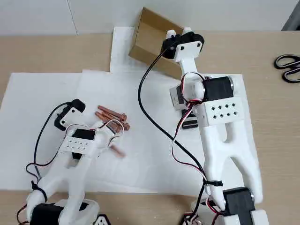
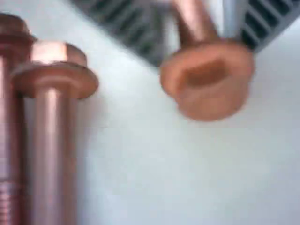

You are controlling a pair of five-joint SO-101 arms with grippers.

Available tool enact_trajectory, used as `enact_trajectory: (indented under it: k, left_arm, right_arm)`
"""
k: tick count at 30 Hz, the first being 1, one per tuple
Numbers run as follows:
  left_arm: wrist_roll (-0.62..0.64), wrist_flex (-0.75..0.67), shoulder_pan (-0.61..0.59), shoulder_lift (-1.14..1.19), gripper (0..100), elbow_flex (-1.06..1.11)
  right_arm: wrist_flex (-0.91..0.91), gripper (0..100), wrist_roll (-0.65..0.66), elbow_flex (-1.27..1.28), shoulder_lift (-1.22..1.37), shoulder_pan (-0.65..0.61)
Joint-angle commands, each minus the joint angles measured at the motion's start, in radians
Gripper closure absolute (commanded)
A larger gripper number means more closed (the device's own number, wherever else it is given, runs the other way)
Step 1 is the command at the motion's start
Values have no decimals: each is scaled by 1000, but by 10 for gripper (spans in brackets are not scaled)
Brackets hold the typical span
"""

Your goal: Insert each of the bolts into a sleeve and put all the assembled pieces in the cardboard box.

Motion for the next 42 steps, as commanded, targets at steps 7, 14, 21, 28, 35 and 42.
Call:
enact_trajectory:
  k: [7,14,21,28,35,42]
  left_arm:
    - [-244,210,-6,-25,994,-202]
    - [-557,675,-35,-15,994,-680]
    - [-724,733,-103,-25,994,-860]
    - [-905,779,-97,-26,994,-1026]
    - [-872,792,-101,-26,994,-1244]
    - [-710,741,-95,-25,994,-1406]
  right_arm:
    - [4,995,12,-20,-50,8]
    - [4,995,12,-20,-51,10]
    - [4,995,12,-15,-211,5]
    - [25,995,12,103,-464,5]
    - [-90,995,12,359,-705,16]
    - [-331,995,-17,601,-783,16]
